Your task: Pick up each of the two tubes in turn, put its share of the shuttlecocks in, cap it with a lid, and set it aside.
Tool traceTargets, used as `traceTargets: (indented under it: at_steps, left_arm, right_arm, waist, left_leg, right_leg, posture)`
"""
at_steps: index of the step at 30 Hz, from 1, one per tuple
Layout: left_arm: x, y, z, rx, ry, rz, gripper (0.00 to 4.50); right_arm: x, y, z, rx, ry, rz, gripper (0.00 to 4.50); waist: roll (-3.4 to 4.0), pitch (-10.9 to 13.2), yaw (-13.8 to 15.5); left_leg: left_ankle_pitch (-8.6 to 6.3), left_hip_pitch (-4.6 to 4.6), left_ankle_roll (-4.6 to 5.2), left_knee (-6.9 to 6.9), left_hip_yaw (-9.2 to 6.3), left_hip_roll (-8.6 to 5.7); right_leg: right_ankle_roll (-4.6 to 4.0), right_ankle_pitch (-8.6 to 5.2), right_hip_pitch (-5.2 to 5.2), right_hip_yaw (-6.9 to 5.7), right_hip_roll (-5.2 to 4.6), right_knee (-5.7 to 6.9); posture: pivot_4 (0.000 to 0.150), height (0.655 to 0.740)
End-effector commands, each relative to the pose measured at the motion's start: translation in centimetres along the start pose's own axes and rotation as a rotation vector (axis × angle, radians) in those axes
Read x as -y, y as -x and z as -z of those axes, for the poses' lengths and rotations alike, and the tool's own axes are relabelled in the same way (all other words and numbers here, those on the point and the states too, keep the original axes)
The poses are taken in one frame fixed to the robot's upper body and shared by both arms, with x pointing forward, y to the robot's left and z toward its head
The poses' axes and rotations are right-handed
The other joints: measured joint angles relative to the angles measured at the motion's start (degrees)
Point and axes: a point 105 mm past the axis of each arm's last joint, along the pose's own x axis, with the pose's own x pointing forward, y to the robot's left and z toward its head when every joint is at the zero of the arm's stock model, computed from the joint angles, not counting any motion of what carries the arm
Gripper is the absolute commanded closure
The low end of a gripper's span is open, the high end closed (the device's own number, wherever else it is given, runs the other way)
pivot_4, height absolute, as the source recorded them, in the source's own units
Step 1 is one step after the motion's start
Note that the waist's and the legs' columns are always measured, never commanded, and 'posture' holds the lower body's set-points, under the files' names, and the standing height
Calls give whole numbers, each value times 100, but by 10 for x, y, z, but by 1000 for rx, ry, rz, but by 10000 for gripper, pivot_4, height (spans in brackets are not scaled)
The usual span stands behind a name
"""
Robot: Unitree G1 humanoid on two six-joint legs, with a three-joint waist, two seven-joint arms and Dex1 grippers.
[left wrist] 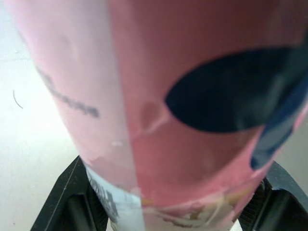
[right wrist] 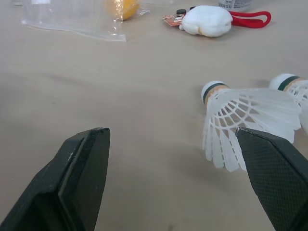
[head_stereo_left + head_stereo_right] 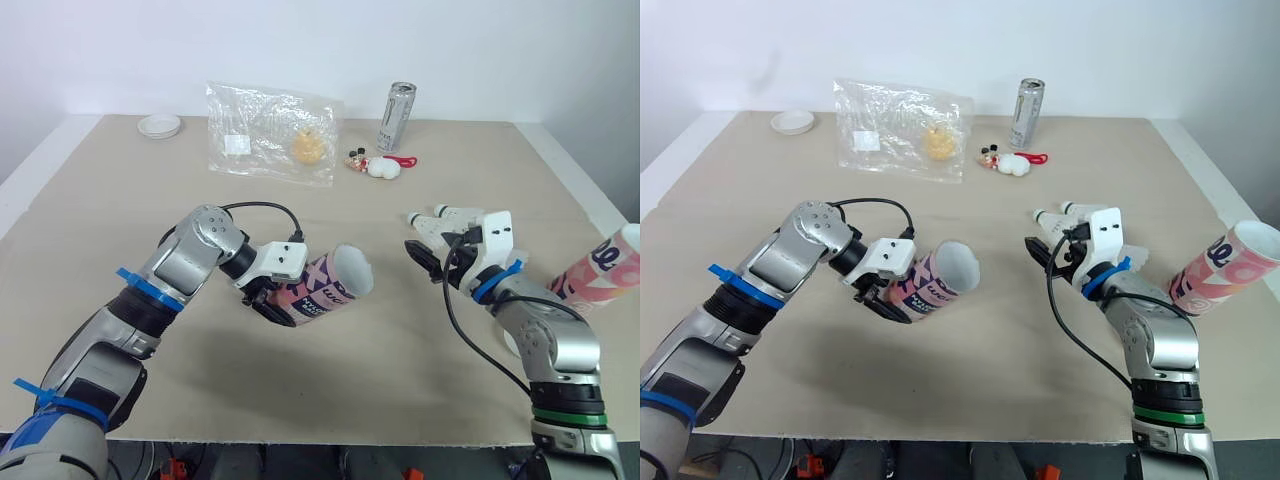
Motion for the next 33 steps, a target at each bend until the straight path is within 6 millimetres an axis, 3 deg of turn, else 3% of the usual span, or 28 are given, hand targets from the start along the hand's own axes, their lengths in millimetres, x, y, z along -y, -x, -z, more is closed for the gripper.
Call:
traceTargets:
  at_steps: [1, 14, 17, 20, 22, 25, 30, 33]
  left_arm:
    - [-4, 5, -10, 22, -34, -23, 16807]
    - [-3, 4, -11, 33, 14, -21, 16807]
    - [-3, 5, -10, 38, 28, -30, 17469]
    - [-3, 5, -9, 38, 32, -34, 17469]
    - [-4, 5, -9, 41, 35, -38, 17469]
    - [-5, 5, -9, 46, 38, -43, 17469]
    - [-7, 5, -7, 45, 45, -52, 17469]
    - [-8, 5, -5, 48, 62, -57, 17469]
  right_arm:
    - [3, -9, -13, 47, 14, -4, 0]
    - [11, -50, -10, 26, -4, -8, 0]
    - [13, -57, -11, 30, 0, 0, 8636]
    - [11, -61, -12, 34, 14, -11, 21506]
    - [10, -63, -13, 37, 12, -13, 32947]
    - [7, -65, -16, 51, 21, -28, 44826]
    - [-13, -56, -33, 91, 197, -141, 44826]
    - [-44, -34, -61, 175, 417, -320, 44826]
  waist:
    - [0, 0, -1]
    - [1, 0, -14]
    - [2, 1, -17]
    - [2, 1, -19]
    - [2, 1, -20]
    - [2, 1, -20]
    - [4, 2, -20]
    - [14, 8, -18]
  left_leg:
    - [0, 0, 0, 2, 0, 0]
    - [0, 0, 1, -1, 1, 0]
    - [0, 0, 1, 0, 1, 0]
    - [0, 0, 1, -1, 1, 0]
    - [0, 0, 1, -1, 0, 0]
    - [0, 0, 1, -1, 1, 0]
    - [0, 0, 1, -1, 1, 0]
    - [0, -1, 1, -2, 1, -1]
  right_leg:
    - [0, 1, 0, 0, 1, 0]
    - [-14, 9, -1, 1, 1, 1]
    - [-15, 10, -1, 2, 1, 1]
    - [-15, 10, -2, 1, 2, 1]
    - [-15, 10, -1, 1, 2, 2]
    - [-17, 11, -1, 1, 2, 2]
    - [-17, 11, -2, 2, 1, 2]
    - [-17, 9, -3, 1, 2, 3]
  posture:
    - [1500, 7400]
    - [1500, 7400]
    - [1500, 7400]
    - [1500, 7400]
    - [1500, 7400]
    - [1500, 7400]
    - [1500, 7400]
    - [1500, 7400]
